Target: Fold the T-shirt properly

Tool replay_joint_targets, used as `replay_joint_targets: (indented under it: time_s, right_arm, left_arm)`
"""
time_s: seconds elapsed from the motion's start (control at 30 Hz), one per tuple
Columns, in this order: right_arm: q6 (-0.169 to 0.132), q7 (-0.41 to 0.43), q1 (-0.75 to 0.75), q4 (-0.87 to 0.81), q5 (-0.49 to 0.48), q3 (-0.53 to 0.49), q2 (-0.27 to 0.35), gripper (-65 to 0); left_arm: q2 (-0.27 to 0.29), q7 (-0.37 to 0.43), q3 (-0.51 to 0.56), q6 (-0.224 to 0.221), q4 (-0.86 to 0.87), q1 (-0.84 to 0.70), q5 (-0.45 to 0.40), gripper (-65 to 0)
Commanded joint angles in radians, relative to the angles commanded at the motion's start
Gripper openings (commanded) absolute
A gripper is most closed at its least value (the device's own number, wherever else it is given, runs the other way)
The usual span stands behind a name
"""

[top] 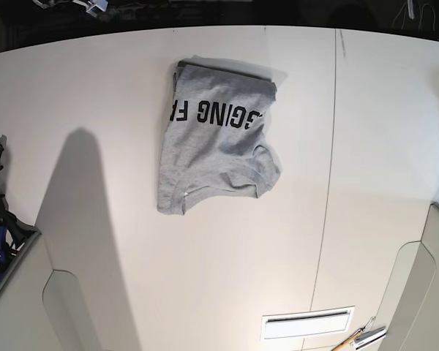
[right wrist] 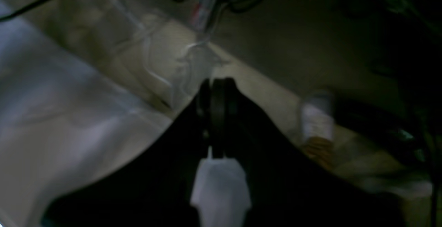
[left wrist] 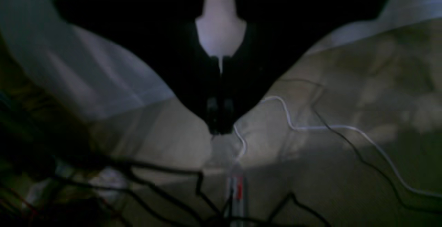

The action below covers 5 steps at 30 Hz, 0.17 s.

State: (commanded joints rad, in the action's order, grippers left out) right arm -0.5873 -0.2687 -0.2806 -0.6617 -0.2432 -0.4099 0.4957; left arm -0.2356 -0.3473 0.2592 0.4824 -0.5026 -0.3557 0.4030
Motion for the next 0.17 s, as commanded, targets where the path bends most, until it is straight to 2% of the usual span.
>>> replay_joint_targets:
  time_s: [0.07, 0.17]
  right_arm:
    - [0.0, 0.0, 0.012, 0.004, 0.019, 0.0, 0.0, -65.0]
    - [0.0, 0.005, 0.032, 0.002, 0.015, 0.0, 0.0, -65.0]
  left_arm:
    - [0.0, 0.0, 0.044, 0.0, 0.001, 0.031, 0.0, -65.0]
    - [0.0, -0.009, 0.056, 0.0, 0.0, 0.054, -0.001, -65.0]
